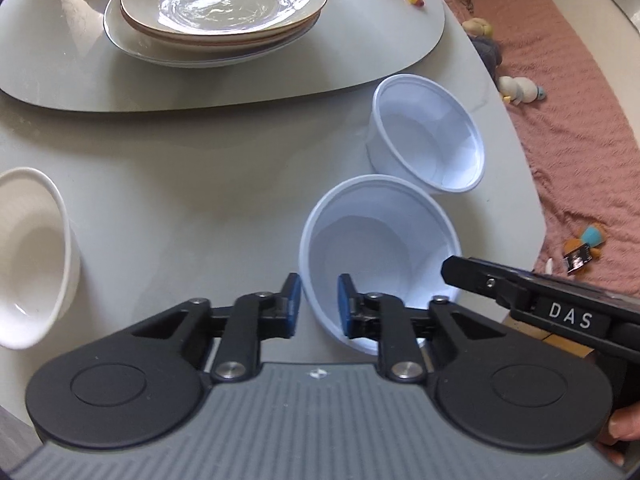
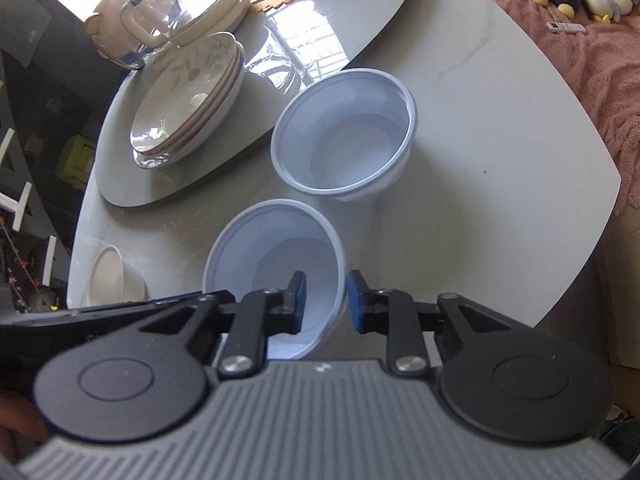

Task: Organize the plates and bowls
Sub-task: 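Move both grippers toward the white plastic bowls on the table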

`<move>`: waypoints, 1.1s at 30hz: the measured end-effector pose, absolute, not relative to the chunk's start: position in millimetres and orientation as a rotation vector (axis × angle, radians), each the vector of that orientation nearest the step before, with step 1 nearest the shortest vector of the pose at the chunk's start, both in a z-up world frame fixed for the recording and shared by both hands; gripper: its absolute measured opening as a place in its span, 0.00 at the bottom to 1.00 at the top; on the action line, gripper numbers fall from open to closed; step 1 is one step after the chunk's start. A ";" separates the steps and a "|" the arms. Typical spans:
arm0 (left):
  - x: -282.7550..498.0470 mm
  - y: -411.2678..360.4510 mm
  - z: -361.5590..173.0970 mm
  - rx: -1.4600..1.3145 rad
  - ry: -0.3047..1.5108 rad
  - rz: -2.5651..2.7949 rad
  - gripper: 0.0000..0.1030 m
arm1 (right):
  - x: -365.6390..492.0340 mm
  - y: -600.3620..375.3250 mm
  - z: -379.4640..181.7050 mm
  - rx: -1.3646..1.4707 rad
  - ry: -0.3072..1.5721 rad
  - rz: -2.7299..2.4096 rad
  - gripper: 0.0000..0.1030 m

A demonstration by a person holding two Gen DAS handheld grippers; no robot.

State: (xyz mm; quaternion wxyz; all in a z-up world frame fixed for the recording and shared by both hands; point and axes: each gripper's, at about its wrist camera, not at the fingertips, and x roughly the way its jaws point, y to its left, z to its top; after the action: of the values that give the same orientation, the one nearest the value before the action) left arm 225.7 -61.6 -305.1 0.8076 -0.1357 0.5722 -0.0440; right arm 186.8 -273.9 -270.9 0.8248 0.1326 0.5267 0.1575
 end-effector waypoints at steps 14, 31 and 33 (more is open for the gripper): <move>197.8 -26.4 -291.3 -0.319 1.179 -0.002 0.15 | 177.0 -246.0 -269.4 0.239 1.138 0.454 0.19; 177.2 17.0 -288.9 -0.424 1.141 0.077 0.15 | 177.0 -212.8 -274.0 0.200 1.164 0.562 0.20; 176.6 17.8 -289.0 -0.428 1.148 0.101 0.16 | 173.8 -212.8 -269.0 0.182 1.136 0.558 0.21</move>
State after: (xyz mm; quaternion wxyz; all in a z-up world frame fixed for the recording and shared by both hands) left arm 176.6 17.8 -289.0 0.8168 -0.2009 0.5387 0.0474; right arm 173.8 -212.8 -269.0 0.8025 0.0848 0.5301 0.2604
